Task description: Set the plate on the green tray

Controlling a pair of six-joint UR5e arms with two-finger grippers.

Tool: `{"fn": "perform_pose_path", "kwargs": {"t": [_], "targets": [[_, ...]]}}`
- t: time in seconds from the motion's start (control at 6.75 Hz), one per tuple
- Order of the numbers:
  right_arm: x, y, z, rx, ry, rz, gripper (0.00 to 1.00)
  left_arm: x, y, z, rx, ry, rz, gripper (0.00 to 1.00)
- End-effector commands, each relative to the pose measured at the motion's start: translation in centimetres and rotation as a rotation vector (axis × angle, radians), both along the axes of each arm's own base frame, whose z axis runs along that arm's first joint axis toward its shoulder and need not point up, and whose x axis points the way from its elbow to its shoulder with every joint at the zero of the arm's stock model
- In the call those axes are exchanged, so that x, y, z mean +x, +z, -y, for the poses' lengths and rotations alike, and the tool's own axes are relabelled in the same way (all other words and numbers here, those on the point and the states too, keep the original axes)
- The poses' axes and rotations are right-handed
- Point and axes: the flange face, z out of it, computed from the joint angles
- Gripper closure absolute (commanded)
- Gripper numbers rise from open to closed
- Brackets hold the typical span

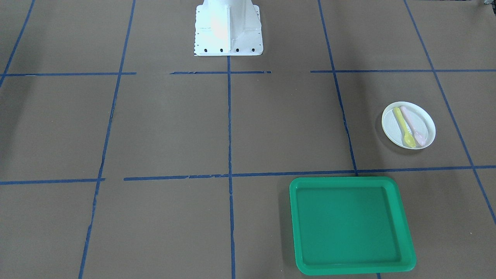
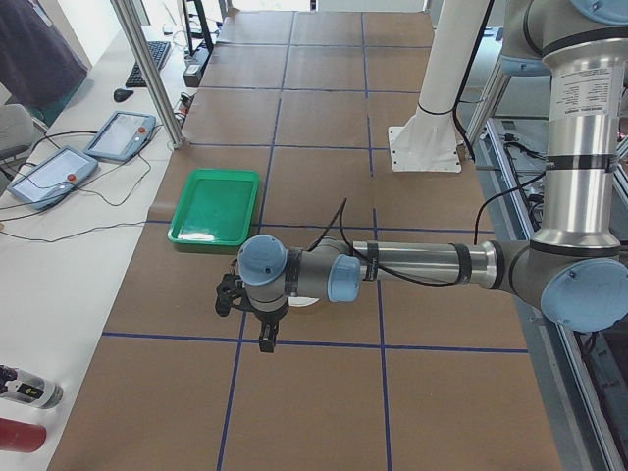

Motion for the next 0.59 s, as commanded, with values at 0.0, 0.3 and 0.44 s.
{"fn": "perform_pose_path", "kwargs": {"t": [0.0,0.3,0.44], "targets": [[0.00,0.08,-0.01,-0.002,0.000,0.000,0.00,0.05,-0.35,0.08,0.009,0.003,0.000,0.00],[0.00,0.00,0.00,0.000,0.000,0.000,0.00,0.06,-0.65,0.20,0.018,0.002,-0.001,0.00],[0.00,-0.01,0.01,0.001,0.000,0.000,0.00,0.06,-1.14,0.49,0.022,-0.002,-0.002,0.00]]}}
